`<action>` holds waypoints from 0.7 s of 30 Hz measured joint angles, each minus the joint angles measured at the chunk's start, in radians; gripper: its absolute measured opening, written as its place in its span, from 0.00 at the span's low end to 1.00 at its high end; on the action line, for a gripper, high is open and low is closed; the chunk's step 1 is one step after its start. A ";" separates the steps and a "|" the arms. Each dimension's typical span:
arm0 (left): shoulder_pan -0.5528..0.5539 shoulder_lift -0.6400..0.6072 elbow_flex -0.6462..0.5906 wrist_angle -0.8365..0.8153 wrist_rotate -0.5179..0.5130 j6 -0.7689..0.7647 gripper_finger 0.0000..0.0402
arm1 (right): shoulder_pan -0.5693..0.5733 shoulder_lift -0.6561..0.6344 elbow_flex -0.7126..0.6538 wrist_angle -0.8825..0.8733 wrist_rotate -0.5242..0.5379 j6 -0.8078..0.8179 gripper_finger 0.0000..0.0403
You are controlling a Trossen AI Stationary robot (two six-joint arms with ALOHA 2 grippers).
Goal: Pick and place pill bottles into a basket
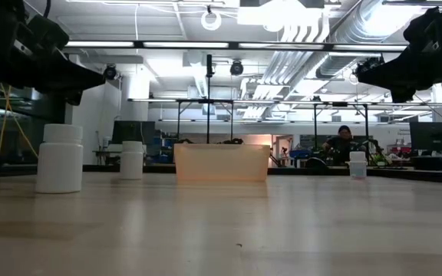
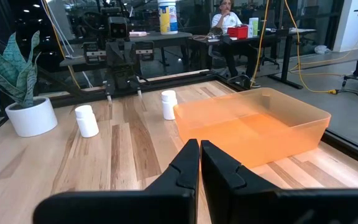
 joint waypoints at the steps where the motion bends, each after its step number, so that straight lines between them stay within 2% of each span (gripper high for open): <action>1: 0.000 0.000 0.000 0.001 0.000 0.000 0.16 | 0.000 0.000 0.000 0.002 0.000 0.000 0.02; 13: 0.000 0.000 0.000 -0.004 -0.005 0.000 0.16 | -0.002 0.000 -0.005 0.083 0.011 -0.028 0.02; 18: 0.000 0.000 0.000 -0.007 -0.022 0.000 0.16 | -0.002 0.001 -0.003 0.175 0.012 -0.109 0.03; 21: 0.000 0.000 0.000 -0.007 -0.055 0.000 0.16 | -0.002 0.001 -0.003 0.230 0.016 -0.157 0.07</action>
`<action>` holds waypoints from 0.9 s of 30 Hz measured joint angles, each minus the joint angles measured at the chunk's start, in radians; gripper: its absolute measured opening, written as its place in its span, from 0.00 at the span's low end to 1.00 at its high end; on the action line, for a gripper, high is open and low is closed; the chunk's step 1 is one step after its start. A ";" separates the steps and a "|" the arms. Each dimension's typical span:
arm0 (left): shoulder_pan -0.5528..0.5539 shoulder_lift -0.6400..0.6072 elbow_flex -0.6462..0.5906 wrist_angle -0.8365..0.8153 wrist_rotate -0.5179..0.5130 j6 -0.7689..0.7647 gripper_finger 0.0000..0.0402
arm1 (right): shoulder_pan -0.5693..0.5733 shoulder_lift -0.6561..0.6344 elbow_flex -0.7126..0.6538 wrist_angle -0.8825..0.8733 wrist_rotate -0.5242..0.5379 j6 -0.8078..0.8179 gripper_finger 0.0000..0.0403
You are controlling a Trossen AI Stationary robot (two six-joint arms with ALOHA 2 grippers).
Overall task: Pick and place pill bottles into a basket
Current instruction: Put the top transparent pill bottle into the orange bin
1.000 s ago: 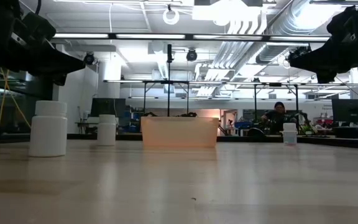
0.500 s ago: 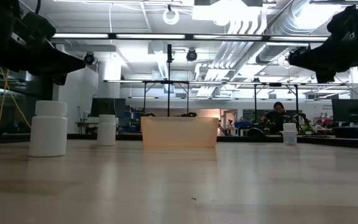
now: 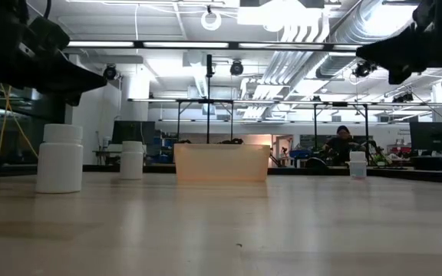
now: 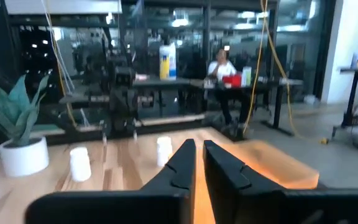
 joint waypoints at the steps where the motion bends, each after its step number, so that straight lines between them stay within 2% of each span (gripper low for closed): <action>1: 0.000 0.000 0.000 0.000 -0.010 0.000 0.16 | 0.000 0.000 0.000 0.016 0.006 -0.006 0.09; 8: 0.000 0.000 0.000 0.048 -0.063 -0.002 0.16 | 0.000 0.000 0.003 0.129 0.103 0.025 0.30; 13: 0.000 0.000 0.000 0.060 -0.064 -0.001 0.16 | 0.000 0.001 0.003 0.136 0.304 0.001 0.43; 15: 0.000 0.000 0.000 0.060 -0.064 0.000 0.16 | 0.000 0.007 0.003 0.141 0.344 -0.046 0.47; 22: 0.000 0.000 0.000 0.105 -0.105 0.000 0.16 | -0.039 0.083 0.003 0.260 0.354 -0.110 0.56; 27: 0.000 0.000 0.000 0.111 -0.144 0.000 0.16 | -0.099 0.177 0.014 0.349 0.291 -0.109 0.58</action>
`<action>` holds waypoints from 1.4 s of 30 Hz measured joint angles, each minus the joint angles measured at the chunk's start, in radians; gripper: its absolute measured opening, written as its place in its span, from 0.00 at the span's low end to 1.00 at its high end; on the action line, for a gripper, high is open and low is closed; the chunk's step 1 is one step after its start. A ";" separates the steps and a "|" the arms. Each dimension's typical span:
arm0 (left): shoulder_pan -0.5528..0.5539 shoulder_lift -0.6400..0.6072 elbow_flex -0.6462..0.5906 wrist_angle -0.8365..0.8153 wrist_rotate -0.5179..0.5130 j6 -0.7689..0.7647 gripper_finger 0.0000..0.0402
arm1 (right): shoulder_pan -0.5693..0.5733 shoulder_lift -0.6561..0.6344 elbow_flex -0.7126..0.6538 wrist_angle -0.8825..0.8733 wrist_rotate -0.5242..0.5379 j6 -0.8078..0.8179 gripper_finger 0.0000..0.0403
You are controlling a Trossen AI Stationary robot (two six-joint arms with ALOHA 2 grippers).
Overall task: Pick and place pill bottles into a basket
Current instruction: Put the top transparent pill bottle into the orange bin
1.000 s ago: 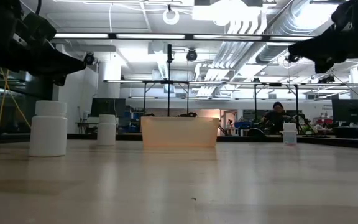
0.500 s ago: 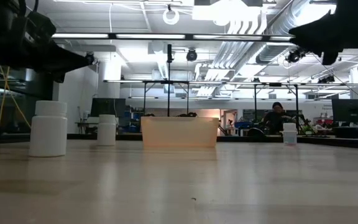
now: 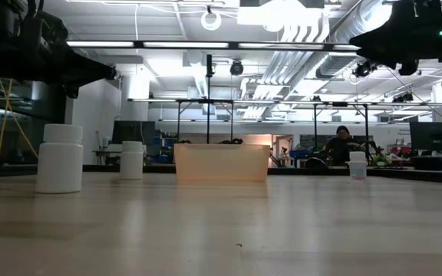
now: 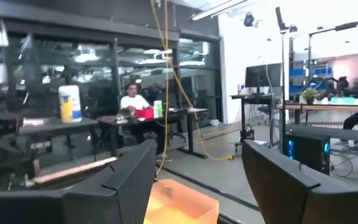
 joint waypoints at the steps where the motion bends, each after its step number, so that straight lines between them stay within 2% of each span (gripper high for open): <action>1: 0.000 0.000 0.000 0.000 -0.001 0.000 0.16 | -0.011 0.027 0.017 -0.001 -0.024 0.016 0.58; 5: 0.000 0.000 0.000 0.000 -0.001 -0.001 0.16 | -0.040 0.165 0.125 -0.004 -0.089 0.104 0.58; 8: 0.000 0.000 0.000 0.000 -0.001 -0.002 0.16 | -0.047 0.295 0.238 -0.084 -0.073 0.112 0.58; 13: 0.000 0.000 0.000 -0.002 -0.001 -0.004 0.16 | -0.057 0.491 0.481 -0.411 0.023 0.266 0.58; 18: 0.000 0.000 0.000 -0.008 -0.001 -0.003 0.16 | -0.080 0.641 0.723 -0.743 0.031 0.470 0.58; 23: 0.000 0.000 0.000 -0.013 -0.001 -0.003 0.16 | -0.136 0.753 0.889 -1.008 0.027 0.595 0.58; 27: 0.000 0.000 0.000 -0.009 -0.001 -0.003 0.16 | -0.227 0.821 0.964 -1.126 -0.041 0.614 0.58; 35: 0.000 0.000 0.000 0.002 -0.001 0.005 0.16 | -0.449 0.923 1.025 -1.363 -0.291 0.725 0.58; 42: 0.000 0.000 0.000 0.002 -0.007 0.008 0.16 | -0.514 0.988 1.018 -1.479 -0.305 0.739 0.58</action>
